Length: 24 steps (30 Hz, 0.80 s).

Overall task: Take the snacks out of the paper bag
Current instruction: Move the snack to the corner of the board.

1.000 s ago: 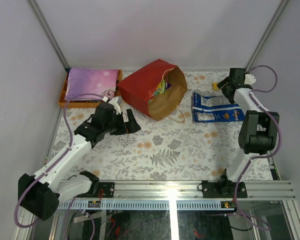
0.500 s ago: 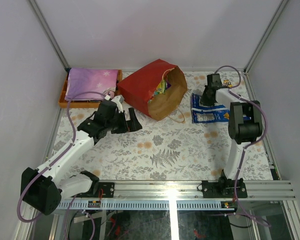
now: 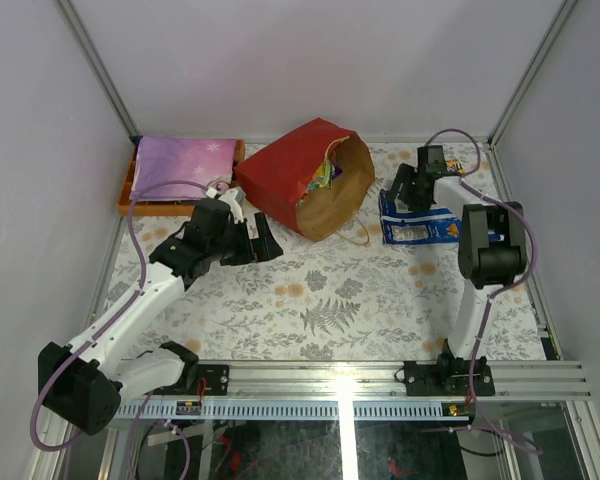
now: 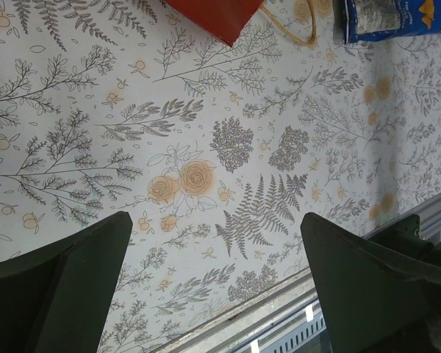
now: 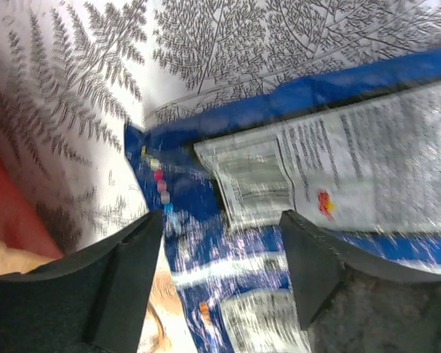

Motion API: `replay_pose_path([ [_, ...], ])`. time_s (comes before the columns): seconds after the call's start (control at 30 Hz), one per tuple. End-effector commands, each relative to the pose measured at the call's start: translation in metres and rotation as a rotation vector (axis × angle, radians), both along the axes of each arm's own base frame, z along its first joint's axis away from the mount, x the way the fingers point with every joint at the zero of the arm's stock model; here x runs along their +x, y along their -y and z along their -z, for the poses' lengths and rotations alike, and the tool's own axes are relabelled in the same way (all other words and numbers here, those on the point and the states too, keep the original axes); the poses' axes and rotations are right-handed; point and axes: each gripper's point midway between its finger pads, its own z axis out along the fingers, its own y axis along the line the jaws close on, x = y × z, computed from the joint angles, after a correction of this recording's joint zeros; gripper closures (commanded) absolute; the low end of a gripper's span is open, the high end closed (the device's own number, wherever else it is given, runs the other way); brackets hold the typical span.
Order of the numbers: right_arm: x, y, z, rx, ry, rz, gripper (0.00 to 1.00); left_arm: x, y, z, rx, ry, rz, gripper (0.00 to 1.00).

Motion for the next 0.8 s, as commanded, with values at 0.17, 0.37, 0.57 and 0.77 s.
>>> replay_pose_path([
  [0.17,-0.035,0.111,-0.083,-0.224,0.139,0.309,0.00,0.010,0.000,-0.014,0.009,0.035,-0.002,0.00],
  [0.37,-0.069,0.137,-0.052,-0.373,0.025,0.364,0.01,0.014,0.002,-0.013,0.026,0.034,0.022,0.00],
  [0.57,-0.064,0.129,-0.022,-0.361,-0.022,0.281,0.01,0.016,0.005,-0.012,0.036,0.027,0.044,0.00],
  [0.77,-0.045,0.122,-0.010,-0.326,-0.026,0.250,0.01,0.017,0.003,-0.011,0.040,0.024,0.033,0.00],
])
